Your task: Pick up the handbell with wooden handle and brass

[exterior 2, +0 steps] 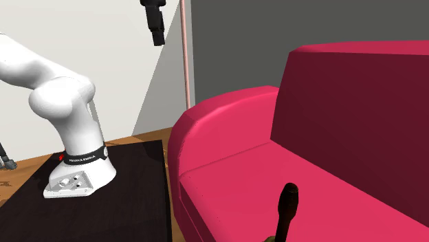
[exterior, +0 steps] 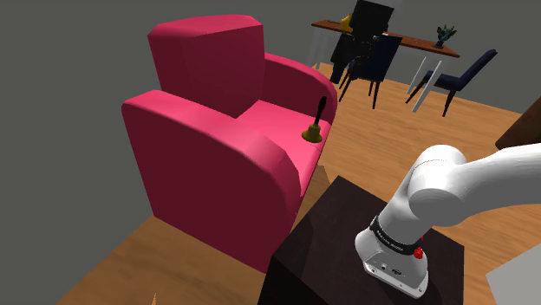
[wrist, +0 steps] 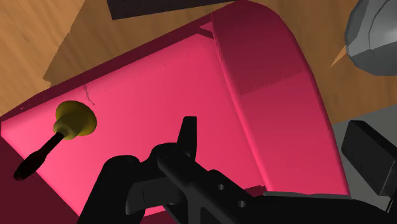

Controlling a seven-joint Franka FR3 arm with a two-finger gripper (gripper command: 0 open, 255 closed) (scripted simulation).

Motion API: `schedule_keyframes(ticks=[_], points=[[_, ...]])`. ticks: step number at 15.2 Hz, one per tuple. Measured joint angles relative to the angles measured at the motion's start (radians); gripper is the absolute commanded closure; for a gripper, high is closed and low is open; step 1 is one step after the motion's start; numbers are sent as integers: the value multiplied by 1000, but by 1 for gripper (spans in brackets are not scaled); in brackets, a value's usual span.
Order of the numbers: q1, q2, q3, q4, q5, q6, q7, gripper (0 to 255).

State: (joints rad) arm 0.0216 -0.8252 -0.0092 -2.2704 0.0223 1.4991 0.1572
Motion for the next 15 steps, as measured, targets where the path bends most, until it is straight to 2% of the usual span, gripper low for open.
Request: schedule_keyframes(ticks=[5, 11, 15], points=[[-19, 38, -55, -13, -37, 46, -53, 0], [-52, 136, -158, -40, -98, 167, -150, 0], [-67, 243, -227, -15, -123, 247, -213, 0]])
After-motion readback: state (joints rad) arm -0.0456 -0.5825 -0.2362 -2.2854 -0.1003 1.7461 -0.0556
